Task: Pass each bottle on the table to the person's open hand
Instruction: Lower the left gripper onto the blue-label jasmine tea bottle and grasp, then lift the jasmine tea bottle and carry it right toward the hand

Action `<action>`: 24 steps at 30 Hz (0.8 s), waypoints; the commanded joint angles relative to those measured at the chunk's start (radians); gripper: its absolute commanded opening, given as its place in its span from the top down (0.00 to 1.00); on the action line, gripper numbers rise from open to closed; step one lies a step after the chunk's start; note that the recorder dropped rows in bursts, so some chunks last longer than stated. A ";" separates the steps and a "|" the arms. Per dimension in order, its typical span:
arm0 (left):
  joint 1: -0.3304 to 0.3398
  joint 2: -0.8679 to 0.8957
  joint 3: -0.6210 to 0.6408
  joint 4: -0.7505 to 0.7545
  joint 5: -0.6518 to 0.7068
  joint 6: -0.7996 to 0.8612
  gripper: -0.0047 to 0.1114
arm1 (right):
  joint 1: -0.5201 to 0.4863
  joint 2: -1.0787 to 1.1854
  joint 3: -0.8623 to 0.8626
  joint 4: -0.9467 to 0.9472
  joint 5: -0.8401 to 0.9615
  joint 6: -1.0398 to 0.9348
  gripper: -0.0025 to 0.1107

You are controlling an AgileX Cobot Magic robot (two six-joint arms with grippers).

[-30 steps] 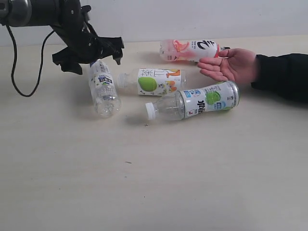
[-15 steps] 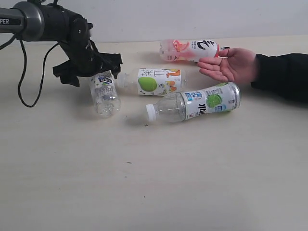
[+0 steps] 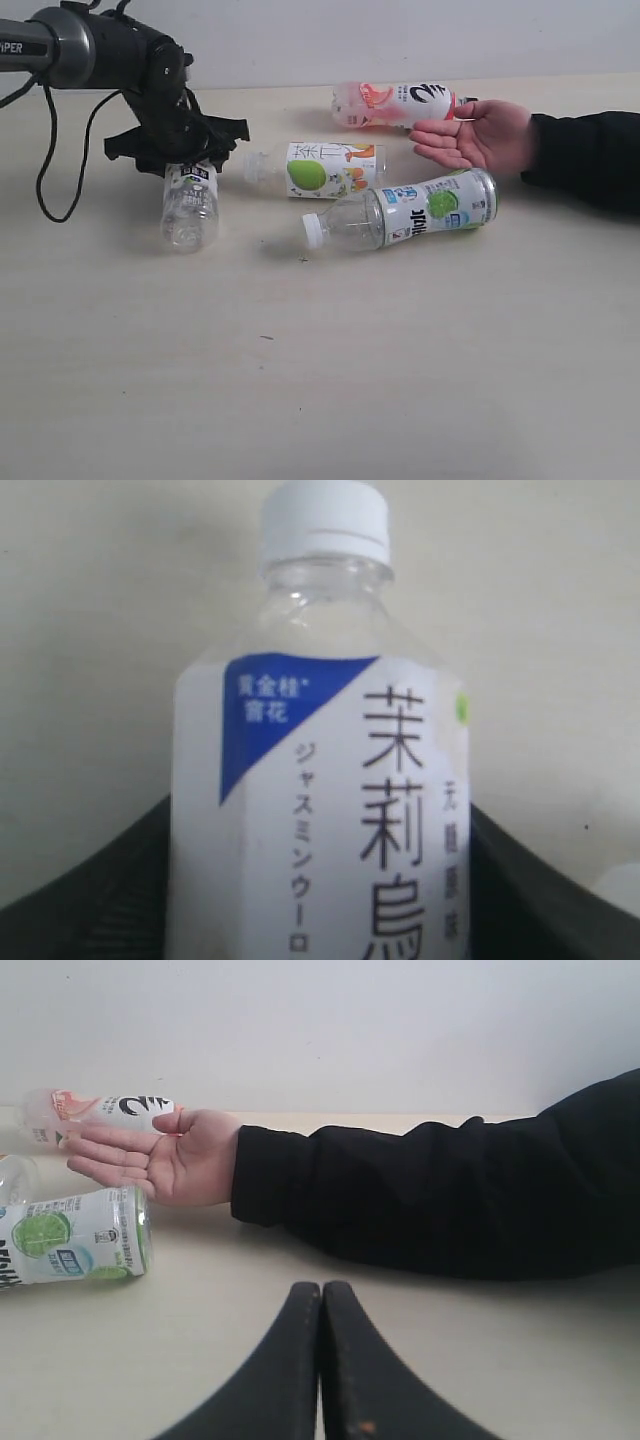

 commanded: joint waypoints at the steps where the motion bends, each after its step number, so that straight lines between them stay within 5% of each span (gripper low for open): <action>1: -0.002 -0.042 -0.002 0.035 0.028 -0.001 0.96 | -0.009 -0.005 0.005 -0.001 -0.002 -0.008 0.98; 13: -0.015 -0.208 -0.002 0.050 0.069 0.057 0.96 | -0.009 -0.005 0.005 -0.001 -0.004 -0.008 0.98; 24: -0.128 -0.321 -0.002 0.018 -0.010 0.049 0.96 | -0.009 -0.005 0.005 -0.001 -0.004 -0.008 0.98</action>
